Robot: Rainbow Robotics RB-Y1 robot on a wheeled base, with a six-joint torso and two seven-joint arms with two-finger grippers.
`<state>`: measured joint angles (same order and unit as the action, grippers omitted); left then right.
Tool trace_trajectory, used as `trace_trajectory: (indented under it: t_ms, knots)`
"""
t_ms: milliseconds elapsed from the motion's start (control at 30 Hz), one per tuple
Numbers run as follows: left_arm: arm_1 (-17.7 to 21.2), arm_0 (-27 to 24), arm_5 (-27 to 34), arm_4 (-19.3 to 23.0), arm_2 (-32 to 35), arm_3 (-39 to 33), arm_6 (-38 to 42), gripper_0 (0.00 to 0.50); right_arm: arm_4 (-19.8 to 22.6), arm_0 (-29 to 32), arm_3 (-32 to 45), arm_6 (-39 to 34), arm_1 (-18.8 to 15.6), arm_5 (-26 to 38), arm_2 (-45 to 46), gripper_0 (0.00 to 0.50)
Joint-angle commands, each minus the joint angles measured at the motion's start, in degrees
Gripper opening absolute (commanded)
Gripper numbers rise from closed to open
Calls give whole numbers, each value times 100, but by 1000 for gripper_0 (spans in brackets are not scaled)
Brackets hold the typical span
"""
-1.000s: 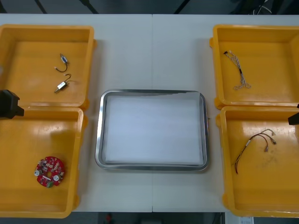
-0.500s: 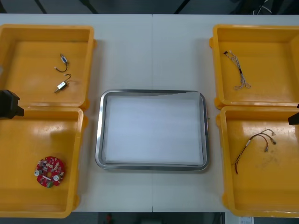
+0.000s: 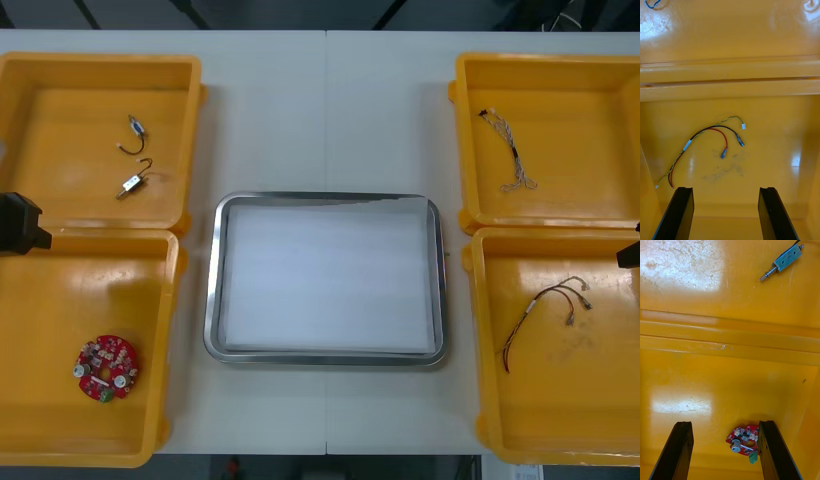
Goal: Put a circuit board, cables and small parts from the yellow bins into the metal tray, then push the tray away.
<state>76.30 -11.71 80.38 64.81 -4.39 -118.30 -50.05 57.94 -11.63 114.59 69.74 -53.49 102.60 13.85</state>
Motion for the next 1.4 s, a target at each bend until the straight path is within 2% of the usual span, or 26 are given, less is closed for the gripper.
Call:
trace_trajectory:
  t_ms: [33, 933, 967, 1200, 1400]
  knots:
    - [271, 46, -49, 40, 149, -44, -347, 500, 42, 56, 160, -22, -144, -47, -75, 500]
    - [271, 46, -49, 40, 149, -44, -347, 500, 42, 56, 160, -22, -144, -47, -75, 500]
    - [271, 46, -49, 40, 149, -44, -347, 500, 60, 275, 81, -22, -118, -21, -198, 500]
    - [271, 46, -49, 40, 149, -44, -347, 500, 104, 284, 81, -145, -179, 32, -207, 500]
    - [271, 46, -49, 40, 149, -44, -347, 500, 77, 284, 107, -1076, 14, 76, -207, 500]
